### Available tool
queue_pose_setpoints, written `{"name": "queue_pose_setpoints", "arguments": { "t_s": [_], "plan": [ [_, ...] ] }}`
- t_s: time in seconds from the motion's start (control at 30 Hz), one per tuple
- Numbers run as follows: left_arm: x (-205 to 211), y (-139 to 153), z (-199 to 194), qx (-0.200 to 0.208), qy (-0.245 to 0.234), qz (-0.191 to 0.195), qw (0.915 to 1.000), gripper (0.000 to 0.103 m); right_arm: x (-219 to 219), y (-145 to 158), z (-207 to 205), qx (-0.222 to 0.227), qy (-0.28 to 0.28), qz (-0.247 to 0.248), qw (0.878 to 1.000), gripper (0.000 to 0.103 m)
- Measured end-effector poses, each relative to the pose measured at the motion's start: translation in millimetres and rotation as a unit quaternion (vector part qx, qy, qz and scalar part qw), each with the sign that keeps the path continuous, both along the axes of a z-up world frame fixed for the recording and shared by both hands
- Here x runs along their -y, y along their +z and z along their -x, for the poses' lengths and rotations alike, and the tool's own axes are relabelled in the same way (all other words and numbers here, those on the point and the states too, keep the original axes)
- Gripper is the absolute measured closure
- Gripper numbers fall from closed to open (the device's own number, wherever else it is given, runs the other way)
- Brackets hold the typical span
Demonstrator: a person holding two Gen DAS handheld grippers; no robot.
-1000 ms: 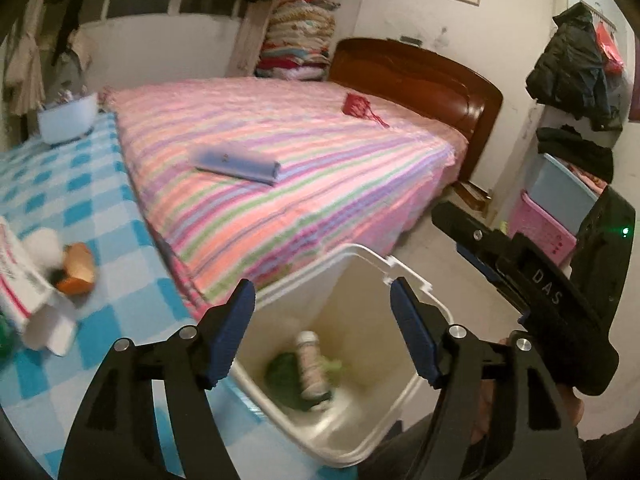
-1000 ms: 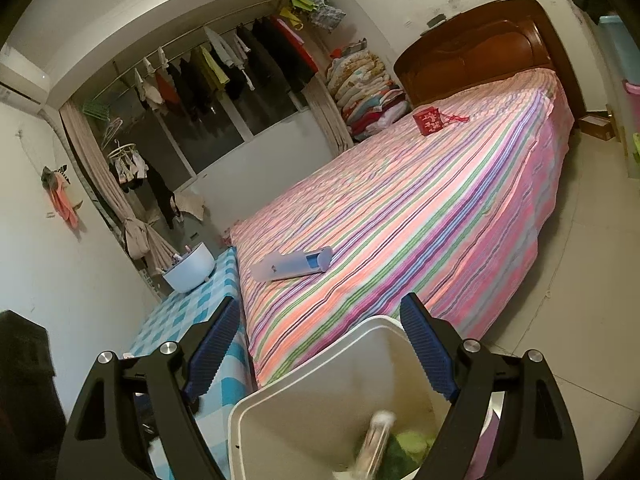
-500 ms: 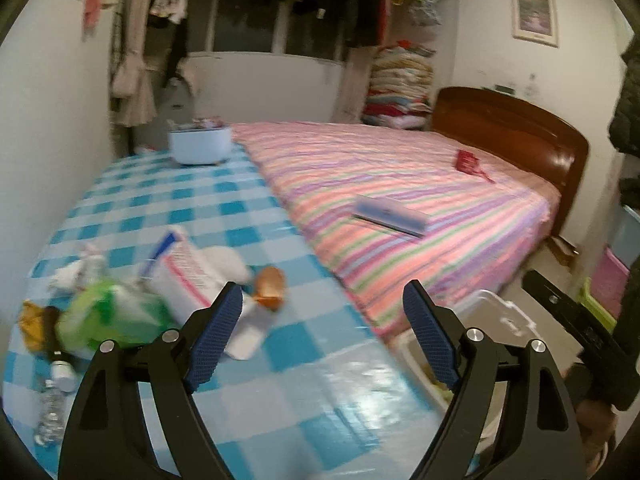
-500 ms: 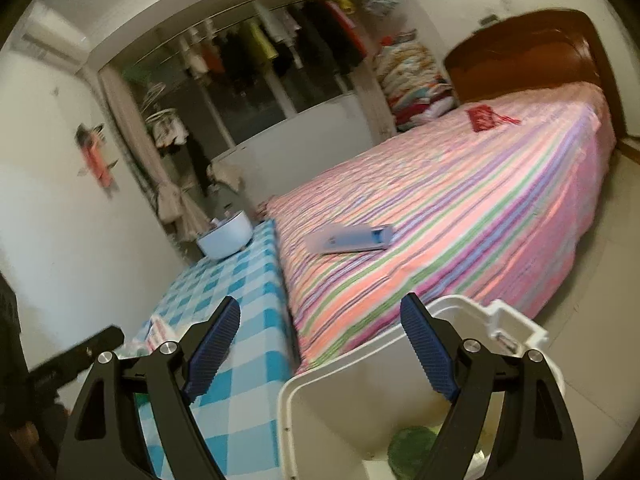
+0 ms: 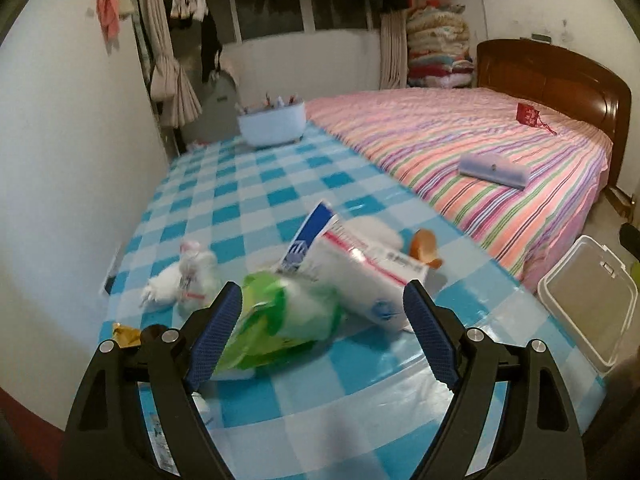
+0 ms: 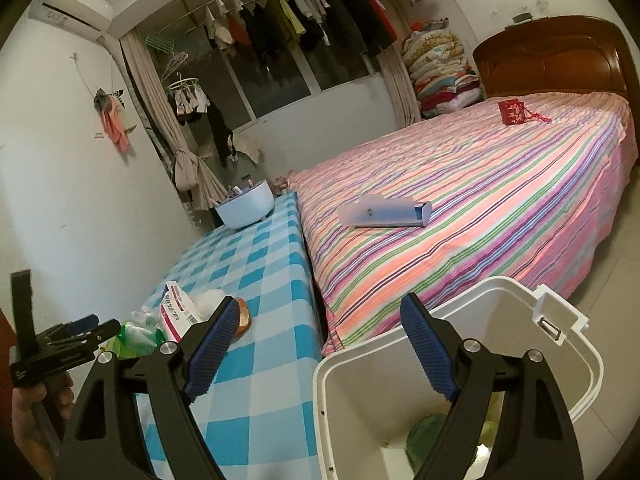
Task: Collect trash
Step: 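Grasp the green plastic bag with the left tool while the right tool grasps the white medicine box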
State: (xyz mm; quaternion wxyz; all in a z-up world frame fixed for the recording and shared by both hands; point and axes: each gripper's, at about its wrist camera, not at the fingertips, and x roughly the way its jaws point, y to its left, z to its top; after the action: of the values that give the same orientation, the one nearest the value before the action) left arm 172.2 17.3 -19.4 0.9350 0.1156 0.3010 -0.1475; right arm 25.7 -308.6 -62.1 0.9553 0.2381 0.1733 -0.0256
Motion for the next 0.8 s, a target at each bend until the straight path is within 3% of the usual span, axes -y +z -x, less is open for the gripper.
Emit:
{"name": "queue_pose_setpoints", "arguments": {
  "t_s": [0.4,0.43,0.47,0.5,0.6,0.8],
  "plan": [
    [-40,-38,-51,-0.098,0.028,0.017,0.9947,0.024,-2,-2,-2,-0.003,0.009,-0.002,1.000,0.023],
    [-41,-42,-54,-0.106,0.033,0.022,0.9936,0.028,-3,-1,-3,-0.003,0.009,-0.001,1.000,0.023],
    [-43,-44,-56,-0.115,0.032,0.032,0.9923,0.046,-5,-1,-5,-0.003,0.011,0.003,1.000,0.023],
    [-43,-46,-57,-0.123,0.030,0.040,0.9911,0.057,-6,-1,-5,-0.004,0.012,0.005,1.000,0.023],
    [-44,-49,-58,-0.135,0.030,0.057,0.9888,0.074,-17,1,-15,-0.010,0.034,0.008,0.999,0.023],
    [-43,-44,-45,-0.123,0.040,0.072,0.9890,0.083,-57,22,-47,-0.005,0.110,0.071,0.991,0.023]
  ]
}}
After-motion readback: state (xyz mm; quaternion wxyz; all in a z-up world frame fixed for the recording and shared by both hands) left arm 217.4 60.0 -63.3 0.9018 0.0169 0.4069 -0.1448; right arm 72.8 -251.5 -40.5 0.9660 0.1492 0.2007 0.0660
